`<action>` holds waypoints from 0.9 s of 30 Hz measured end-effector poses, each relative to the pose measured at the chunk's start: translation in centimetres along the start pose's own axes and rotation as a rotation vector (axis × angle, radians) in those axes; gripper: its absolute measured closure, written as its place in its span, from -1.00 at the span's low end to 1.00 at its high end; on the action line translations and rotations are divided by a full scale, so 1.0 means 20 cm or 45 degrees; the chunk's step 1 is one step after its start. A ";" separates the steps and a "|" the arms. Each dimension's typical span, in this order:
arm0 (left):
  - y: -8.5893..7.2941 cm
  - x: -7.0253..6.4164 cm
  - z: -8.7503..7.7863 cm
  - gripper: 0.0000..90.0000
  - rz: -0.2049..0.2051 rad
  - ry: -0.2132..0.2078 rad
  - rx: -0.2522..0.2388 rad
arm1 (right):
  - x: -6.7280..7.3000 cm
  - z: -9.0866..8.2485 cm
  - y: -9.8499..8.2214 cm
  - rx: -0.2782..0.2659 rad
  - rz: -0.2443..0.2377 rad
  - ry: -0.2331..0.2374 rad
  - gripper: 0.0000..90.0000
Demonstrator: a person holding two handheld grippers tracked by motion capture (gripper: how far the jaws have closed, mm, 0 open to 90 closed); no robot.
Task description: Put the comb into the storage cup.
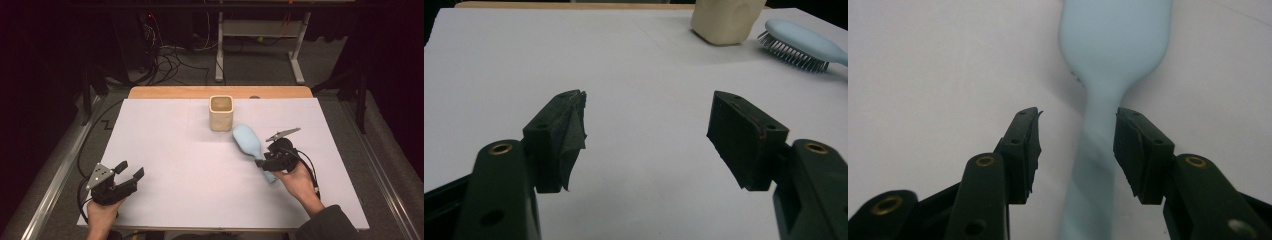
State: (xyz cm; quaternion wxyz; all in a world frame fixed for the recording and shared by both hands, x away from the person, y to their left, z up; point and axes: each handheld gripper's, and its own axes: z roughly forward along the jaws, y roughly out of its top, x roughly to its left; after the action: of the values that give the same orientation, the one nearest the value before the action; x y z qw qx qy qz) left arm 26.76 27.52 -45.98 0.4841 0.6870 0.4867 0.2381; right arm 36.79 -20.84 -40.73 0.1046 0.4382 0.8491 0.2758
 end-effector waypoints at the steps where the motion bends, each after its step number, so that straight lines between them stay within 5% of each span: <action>1: 0.00 0.00 0.00 -0.30 0.000 0.000 0.000 | -0.01 0.00 0.00 -0.001 0.005 -0.004 0.18; 6: 0.00 0.00 0.00 -0.29 -0.004 -0.003 0.003 | -0.05 0.02 0.00 0.018 0.056 -0.020 0.14; 27: 0.00 -0.01 0.00 -0.29 0.005 -0.022 -0.008 | -0.06 0.22 0.11 0.202 0.072 -0.090 0.22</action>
State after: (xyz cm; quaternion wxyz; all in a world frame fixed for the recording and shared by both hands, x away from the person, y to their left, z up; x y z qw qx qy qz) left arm 26.70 27.41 -45.87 0.4901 0.6886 0.4802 0.2347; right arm 40.84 -19.17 -43.22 0.0916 0.4785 0.8513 0.1950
